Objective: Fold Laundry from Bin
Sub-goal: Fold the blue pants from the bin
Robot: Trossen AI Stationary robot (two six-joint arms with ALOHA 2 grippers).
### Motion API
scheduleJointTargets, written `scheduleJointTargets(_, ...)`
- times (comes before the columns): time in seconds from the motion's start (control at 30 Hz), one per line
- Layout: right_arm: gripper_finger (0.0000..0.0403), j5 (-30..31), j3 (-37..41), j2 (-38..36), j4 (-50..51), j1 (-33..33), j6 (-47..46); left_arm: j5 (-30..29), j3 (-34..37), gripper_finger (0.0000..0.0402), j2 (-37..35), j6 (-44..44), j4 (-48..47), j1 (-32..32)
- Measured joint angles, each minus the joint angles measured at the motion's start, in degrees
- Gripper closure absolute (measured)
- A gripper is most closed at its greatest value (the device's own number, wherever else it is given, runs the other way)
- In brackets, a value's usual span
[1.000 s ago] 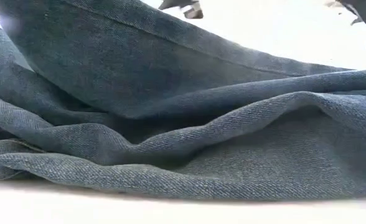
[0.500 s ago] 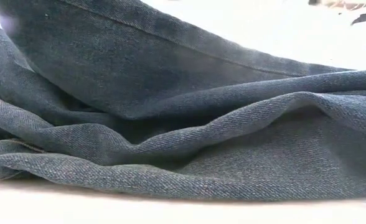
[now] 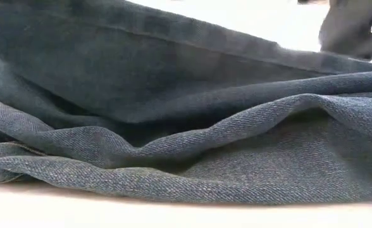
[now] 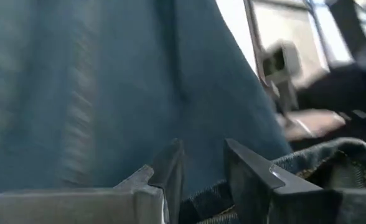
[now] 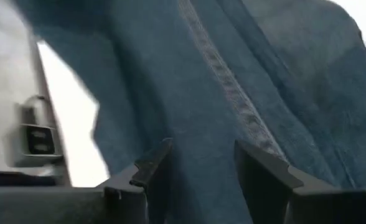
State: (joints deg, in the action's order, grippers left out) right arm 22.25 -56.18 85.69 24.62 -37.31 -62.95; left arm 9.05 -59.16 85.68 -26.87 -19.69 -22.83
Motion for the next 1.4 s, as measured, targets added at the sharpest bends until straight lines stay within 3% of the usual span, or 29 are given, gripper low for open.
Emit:
scheduleJointTargets(0.13, 0.0207, -2.17, 0.42, 2.73, 1.05, -0.37, 0.02, 6.65, -0.04, 0.0299, 1.10, -3.65, -5.79, -0.08)
scheduleJointTargets(0.3, 0.0207, -2.81, 0.41, 7.48, 1.54, -0.95, 0.03, 6.66, -0.20, 0.0299, 0.12, -4.03, -25.14, -2.43)
scheduleJointTargets(0.43, 0.0207, -2.79, 0.35, 11.05, 1.27, -0.85, 0.01, 2.50, 0.61, 0.0299, 0.06, -6.35, -37.72, -6.33)
scheduleJointTargets(0.57, 0.0207, -2.92, 0.34, 12.18, 1.50, 0.23, -0.01, -0.90, 2.83, 0.0299, 0.10, -11.94, -39.78, -9.72)
scheduleJointTargets(0.77, 0.0207, -3.44, 0.48, 5.11, 4.05, 1.08, 1.40, -13.70, 0.68, 0.0299, -5.65, -18.66, -47.95, -11.36)
scheduleJointTargets(0.9, 0.0207, -2.79, 0.45, -2.17, 3.87, 0.75, 1.81, -22.25, -0.63, 0.0299, -13.72, -21.95, -46.63, -10.29)
scheduleJointTargets(1.07, 0.0207, -2.62, 0.37, -6.31, 3.36, -4.42, 2.24, -29.95, 0.61, 0.0299, -21.78, -14.20, -27.03, -10.27)
scheduleJointTargets(1.2, 0.0207, -2.71, 0.39, -3.32, 4.35, -10.21, 3.18, -32.33, 3.52, 0.0299, -21.00, -8.65, -15.96, -8.46)
scheduleJointTargets(1.4, 0.0209, -2.81, 0.43, 3.47, 8.13, -15.01, -4.80, -27.89, 8.14, 0.0299, -13.92, -4.46, -4.96, -4.55)
